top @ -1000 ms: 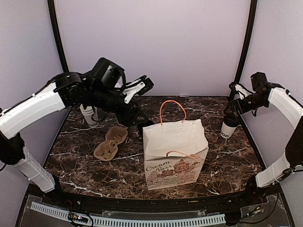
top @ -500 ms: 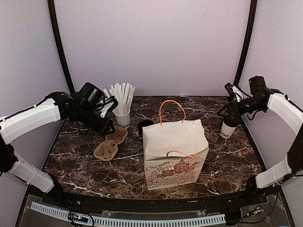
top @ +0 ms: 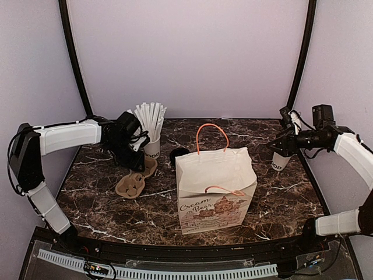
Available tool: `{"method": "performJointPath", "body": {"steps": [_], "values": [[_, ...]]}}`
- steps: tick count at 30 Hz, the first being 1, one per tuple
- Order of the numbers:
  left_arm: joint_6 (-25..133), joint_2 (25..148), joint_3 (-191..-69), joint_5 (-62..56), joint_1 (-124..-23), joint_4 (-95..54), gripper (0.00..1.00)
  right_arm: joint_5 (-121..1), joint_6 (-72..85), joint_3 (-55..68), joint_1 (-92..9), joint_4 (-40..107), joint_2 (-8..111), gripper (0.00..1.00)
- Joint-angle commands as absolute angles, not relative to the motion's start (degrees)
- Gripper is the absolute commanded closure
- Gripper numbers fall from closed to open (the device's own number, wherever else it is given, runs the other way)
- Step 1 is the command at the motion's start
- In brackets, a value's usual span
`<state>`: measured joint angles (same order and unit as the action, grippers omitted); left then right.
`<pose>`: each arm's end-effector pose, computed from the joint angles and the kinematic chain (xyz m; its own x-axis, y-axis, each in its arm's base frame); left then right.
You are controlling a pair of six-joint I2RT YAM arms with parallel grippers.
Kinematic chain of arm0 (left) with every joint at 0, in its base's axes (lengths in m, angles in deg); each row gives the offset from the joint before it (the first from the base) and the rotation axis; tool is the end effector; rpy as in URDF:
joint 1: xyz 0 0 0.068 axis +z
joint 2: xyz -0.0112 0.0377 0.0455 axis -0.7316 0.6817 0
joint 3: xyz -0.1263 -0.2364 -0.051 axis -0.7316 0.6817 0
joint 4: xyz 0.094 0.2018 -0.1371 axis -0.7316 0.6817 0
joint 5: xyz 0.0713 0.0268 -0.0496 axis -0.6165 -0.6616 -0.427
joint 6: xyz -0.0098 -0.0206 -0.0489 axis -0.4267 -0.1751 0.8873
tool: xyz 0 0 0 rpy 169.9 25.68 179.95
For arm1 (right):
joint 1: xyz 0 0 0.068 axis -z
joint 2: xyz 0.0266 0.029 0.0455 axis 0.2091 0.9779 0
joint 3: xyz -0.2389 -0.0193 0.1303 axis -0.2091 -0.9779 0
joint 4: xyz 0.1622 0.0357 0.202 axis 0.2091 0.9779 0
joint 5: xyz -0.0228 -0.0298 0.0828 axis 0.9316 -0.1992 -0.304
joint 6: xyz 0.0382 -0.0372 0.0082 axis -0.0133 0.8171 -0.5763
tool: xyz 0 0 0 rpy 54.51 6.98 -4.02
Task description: Pack the takeout coffee
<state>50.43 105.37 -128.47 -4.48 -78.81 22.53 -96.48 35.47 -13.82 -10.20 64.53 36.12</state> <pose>0.2831 -0.1803 0.2353 -0.8376 0.3531 -0.4169 0.4517 0.8768 -0.1650 0.2378 0.0169 0.3014 -0.4369 -0.2588 -0.8615 -0.7054 0.6928 0.1496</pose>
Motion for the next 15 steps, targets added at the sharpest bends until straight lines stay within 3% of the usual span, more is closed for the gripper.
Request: {"method": "performJointPath", "body": {"steps": [1,7,15], "values": [[50.1,108.8,-131.2,-3.2,-77.6,24.3,0.72,-98.7,35.6,-15.2,-10.4,61.3,35.9,0.01],[50.8,113.3,-134.0,-6.1,-77.5,27.0,0.73,-99.0,36.2,-16.3,-10.4,61.4,35.6,0.01],[51.5,112.3,-135.7,-9.2,-77.5,29.1,0.65,-99.6,36.8,-16.6,-10.4,61.5,36.0,0.01]]}}
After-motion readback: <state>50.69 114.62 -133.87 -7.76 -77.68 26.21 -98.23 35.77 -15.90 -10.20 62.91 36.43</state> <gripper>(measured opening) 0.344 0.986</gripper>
